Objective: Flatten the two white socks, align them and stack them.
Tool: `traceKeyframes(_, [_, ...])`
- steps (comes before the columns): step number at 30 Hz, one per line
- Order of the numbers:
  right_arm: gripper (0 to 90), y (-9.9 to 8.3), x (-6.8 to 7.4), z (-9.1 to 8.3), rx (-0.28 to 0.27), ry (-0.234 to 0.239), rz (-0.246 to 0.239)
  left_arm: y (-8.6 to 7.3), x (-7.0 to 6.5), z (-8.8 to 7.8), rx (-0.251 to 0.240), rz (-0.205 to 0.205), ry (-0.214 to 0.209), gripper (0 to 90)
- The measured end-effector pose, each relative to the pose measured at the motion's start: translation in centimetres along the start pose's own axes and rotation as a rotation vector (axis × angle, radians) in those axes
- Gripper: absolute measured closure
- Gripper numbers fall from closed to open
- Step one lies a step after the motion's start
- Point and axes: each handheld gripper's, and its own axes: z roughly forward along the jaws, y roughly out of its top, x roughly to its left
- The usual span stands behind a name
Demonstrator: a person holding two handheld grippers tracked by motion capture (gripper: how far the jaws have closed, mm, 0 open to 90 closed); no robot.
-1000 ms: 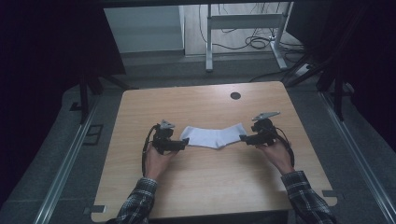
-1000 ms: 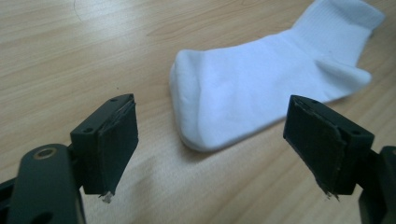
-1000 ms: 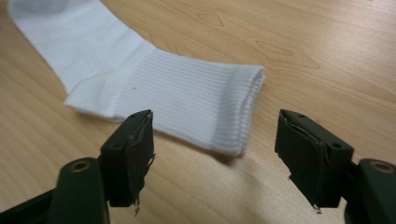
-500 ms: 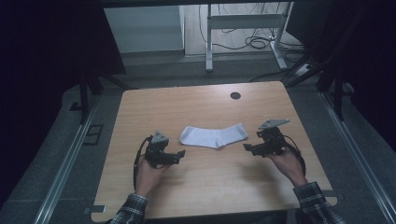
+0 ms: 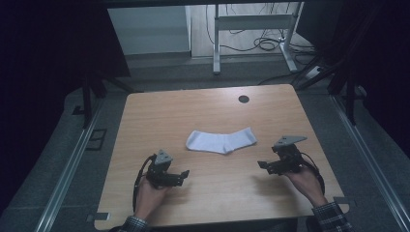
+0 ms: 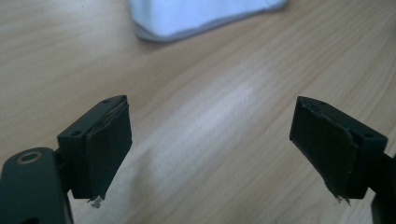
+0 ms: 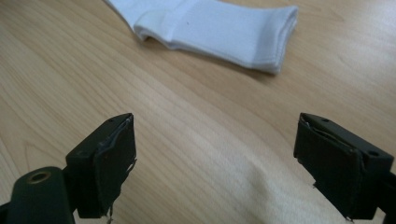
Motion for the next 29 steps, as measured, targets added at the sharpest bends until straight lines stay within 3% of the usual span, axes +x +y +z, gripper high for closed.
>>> traceKeyframes(15, [11.4, -2.9, 0.4, 1.0, 0.081, 0.026, -0.008, -2.5, -1.5, 0.6, 0.086, 0.038, -0.005, 12.0])
traceKeyframes(19, [9.9, -3.4, 0.5, 1.6, 0.103, 0.022, -0.034, -2.6, -2.0, 0.9, 0.088, 0.076, 0.022, 11.7])
traceKeyframes(21, [8.5, -3.6, 0.5, 1.9, 0.087, -0.002, -0.081, -2.8, -2.0, 0.9, 0.072, 0.078, 0.018, 11.6])
traceKeyframes(29, [4.7, -3.9, 0.4, 2.2, 0.054, 0.003, -0.073, -3.0, -1.9, 1.0, 0.059, 0.09, 0.01, 11.5])
